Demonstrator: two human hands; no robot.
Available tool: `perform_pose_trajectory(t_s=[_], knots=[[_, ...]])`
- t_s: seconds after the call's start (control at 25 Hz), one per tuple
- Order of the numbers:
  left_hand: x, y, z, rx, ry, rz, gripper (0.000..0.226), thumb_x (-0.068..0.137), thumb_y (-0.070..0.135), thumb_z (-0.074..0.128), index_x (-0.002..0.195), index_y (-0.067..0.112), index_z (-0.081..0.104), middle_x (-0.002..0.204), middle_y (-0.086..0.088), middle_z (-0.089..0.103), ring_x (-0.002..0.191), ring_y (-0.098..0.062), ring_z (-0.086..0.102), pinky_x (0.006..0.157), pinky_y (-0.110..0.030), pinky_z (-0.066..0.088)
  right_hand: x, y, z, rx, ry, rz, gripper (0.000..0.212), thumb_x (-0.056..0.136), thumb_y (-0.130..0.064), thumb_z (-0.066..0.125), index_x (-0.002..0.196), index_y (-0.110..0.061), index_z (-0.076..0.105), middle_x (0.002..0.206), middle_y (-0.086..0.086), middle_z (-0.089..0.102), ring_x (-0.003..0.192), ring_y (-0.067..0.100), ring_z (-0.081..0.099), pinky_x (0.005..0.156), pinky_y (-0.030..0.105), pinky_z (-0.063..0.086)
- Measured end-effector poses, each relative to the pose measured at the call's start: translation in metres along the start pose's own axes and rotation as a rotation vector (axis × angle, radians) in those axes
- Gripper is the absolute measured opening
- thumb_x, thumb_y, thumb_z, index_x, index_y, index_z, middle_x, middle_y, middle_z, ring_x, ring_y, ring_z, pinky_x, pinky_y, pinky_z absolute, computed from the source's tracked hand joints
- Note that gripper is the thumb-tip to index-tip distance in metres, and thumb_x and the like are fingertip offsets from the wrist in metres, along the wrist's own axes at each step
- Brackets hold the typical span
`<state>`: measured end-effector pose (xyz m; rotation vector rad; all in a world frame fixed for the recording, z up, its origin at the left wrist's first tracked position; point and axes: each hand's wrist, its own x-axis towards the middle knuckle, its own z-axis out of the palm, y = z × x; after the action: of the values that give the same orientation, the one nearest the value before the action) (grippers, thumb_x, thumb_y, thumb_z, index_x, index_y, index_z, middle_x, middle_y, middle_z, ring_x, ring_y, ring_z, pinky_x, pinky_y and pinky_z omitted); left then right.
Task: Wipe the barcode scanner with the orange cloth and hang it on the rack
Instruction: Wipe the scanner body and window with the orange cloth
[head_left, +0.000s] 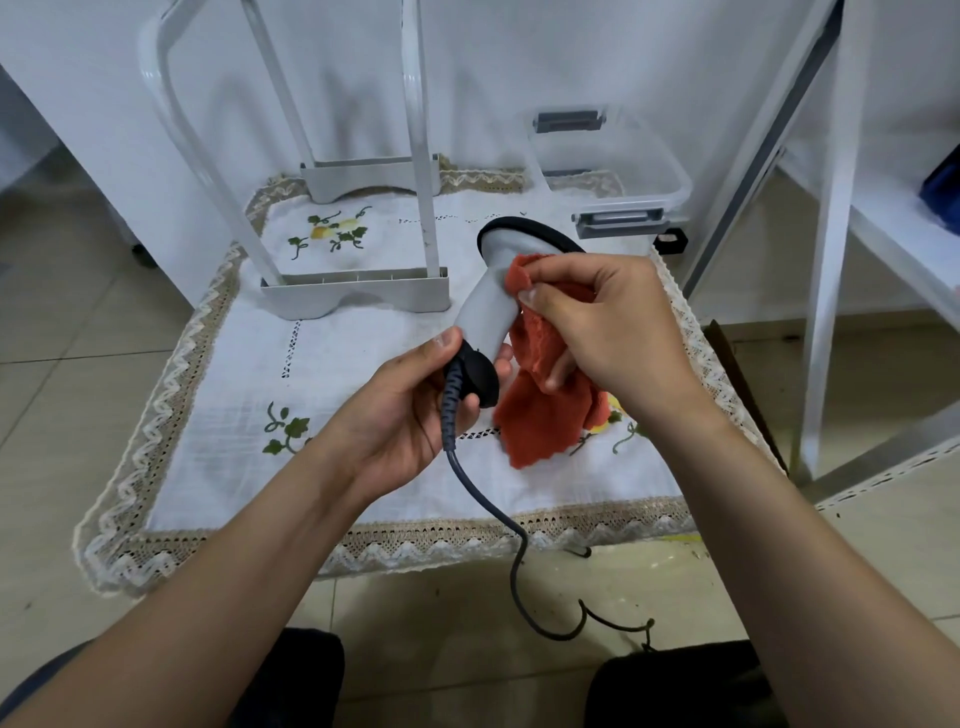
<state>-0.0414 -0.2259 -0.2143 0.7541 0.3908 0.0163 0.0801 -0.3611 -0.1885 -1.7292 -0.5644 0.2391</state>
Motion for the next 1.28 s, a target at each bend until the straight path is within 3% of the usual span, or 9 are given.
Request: perform_pose_trajectory(t_s=[0.16, 0.32, 0.48, 0.64, 0.8, 0.92, 1.08, 1.28], knots=[[0.0002, 0.0013, -0.0029, -0.010, 0.028, 0.019, 0.036, 0.080, 0.028, 0.063, 0.101, 0.002, 0.076, 0.098, -0.017, 0.075, 0.079, -0.018, 0.077, 0.048, -0.017, 0.055, -0.0027, -0.0016, 0.0028, 0.020, -0.127, 0.008, 0.020, 0.095, -0.006, 0.072, 0.088, -0.023, 0.079, 0.066, -0.014, 0.075, 0.033, 0.026, 0.062, 0.030, 0.030, 0.047], [-0.0013, 0.0015, -0.0016, 0.004, 0.014, 0.002, 0.032, 0.082, 0.029, 0.060, 0.086, 0.007, 0.083, 0.097, -0.016, 0.077, 0.079, -0.016, 0.077, 0.048, -0.016, 0.054, 0.0001, 0.0027, 0.0014, -0.007, -0.046, 0.012, 0.021, 0.095, -0.009, 0.073, 0.086, -0.027, 0.080, 0.065, -0.008, 0.075, 0.034, 0.036, 0.061, 0.034, 0.050, 0.050], [-0.0005, 0.0016, -0.0011, -0.003, 0.044, 0.004, 0.032, 0.079, 0.029, 0.063, 0.089, 0.005, 0.082, 0.095, -0.017, 0.076, 0.078, -0.018, 0.077, 0.048, -0.016, 0.055, -0.0016, 0.0024, -0.0014, 0.040, -0.174, 0.026, 0.013, 0.094, -0.007, 0.074, 0.094, -0.018, 0.080, 0.066, -0.007, 0.075, 0.034, 0.030, 0.060, 0.034, 0.043, 0.053], [-0.0007, 0.0015, -0.0008, -0.018, 0.031, -0.005, 0.033, 0.081, 0.028, 0.062, 0.089, 0.003, 0.082, 0.098, -0.018, 0.075, 0.079, -0.018, 0.077, 0.048, -0.016, 0.054, 0.0001, 0.0052, -0.0008, 0.020, -0.069, 0.016, 0.019, 0.094, -0.010, 0.075, 0.085, -0.026, 0.080, 0.065, -0.013, 0.074, 0.035, 0.037, 0.061, 0.039, 0.061, 0.051], [-0.0014, 0.0028, -0.0007, 0.012, 0.041, 0.005, 0.032, 0.079, 0.031, 0.062, 0.087, 0.008, 0.083, 0.091, -0.015, 0.076, 0.076, -0.015, 0.076, 0.047, -0.015, 0.053, -0.0032, 0.0013, 0.0017, 0.055, -0.194, 0.001, 0.013, 0.094, -0.007, 0.073, 0.093, -0.019, 0.079, 0.060, -0.011, 0.073, 0.033, 0.027, 0.060, 0.033, 0.034, 0.050], [-0.0007, 0.0025, -0.0007, -0.006, 0.051, 0.006, 0.039, 0.078, 0.030, 0.064, 0.103, 0.002, 0.074, 0.100, -0.017, 0.073, 0.078, -0.016, 0.076, 0.048, -0.015, 0.053, -0.0025, 0.0030, 0.0037, 0.044, -0.096, 0.013, 0.017, 0.094, -0.010, 0.074, 0.090, -0.025, 0.080, 0.058, -0.011, 0.071, 0.033, 0.033, 0.059, 0.036, 0.035, 0.051], [-0.0007, 0.0022, -0.0013, 0.027, 0.049, 0.012, 0.030, 0.079, 0.031, 0.062, 0.084, 0.011, 0.083, 0.088, -0.013, 0.077, 0.076, -0.014, 0.075, 0.047, -0.015, 0.053, -0.0057, -0.0009, 0.0042, 0.081, -0.204, 0.031, 0.018, 0.094, -0.008, 0.073, 0.088, -0.023, 0.078, 0.057, -0.002, 0.072, 0.031, 0.028, 0.058, 0.031, 0.025, 0.045], [0.0010, 0.0019, -0.0023, 0.020, 0.034, 0.017, 0.031, 0.073, 0.032, 0.071, 0.088, 0.007, 0.083, 0.092, -0.014, 0.077, 0.079, -0.016, 0.076, 0.048, -0.016, 0.053, -0.0051, 0.0008, 0.0046, 0.079, -0.131, 0.025, 0.018, 0.094, -0.008, 0.073, 0.088, -0.023, 0.078, 0.056, -0.003, 0.071, 0.031, 0.029, 0.058, 0.031, 0.032, 0.049]])
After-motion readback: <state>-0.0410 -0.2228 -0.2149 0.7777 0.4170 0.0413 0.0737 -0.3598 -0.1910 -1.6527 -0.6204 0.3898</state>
